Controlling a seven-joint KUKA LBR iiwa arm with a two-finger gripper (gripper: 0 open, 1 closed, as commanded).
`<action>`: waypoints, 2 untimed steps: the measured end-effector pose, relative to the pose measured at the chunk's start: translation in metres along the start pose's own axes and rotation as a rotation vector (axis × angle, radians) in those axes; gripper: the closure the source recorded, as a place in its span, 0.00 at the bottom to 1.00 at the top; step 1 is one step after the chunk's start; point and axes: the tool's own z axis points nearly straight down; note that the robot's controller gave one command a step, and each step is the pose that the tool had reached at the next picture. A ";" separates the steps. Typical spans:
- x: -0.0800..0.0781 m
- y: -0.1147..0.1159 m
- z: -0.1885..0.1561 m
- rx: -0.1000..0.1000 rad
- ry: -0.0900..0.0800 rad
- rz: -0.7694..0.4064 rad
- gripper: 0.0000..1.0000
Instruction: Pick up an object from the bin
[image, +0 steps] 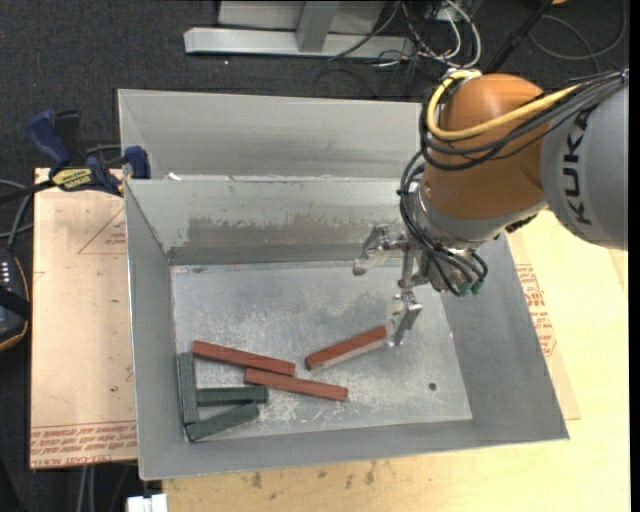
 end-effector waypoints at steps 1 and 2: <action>0.003 0.003 0.053 0.001 -0.002 -0.060 0.00; -0.004 0.008 0.112 0.000 -0.004 0.087 0.00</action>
Offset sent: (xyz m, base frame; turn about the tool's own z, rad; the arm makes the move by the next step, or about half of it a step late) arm 0.0042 0.0124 -0.1404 0.1418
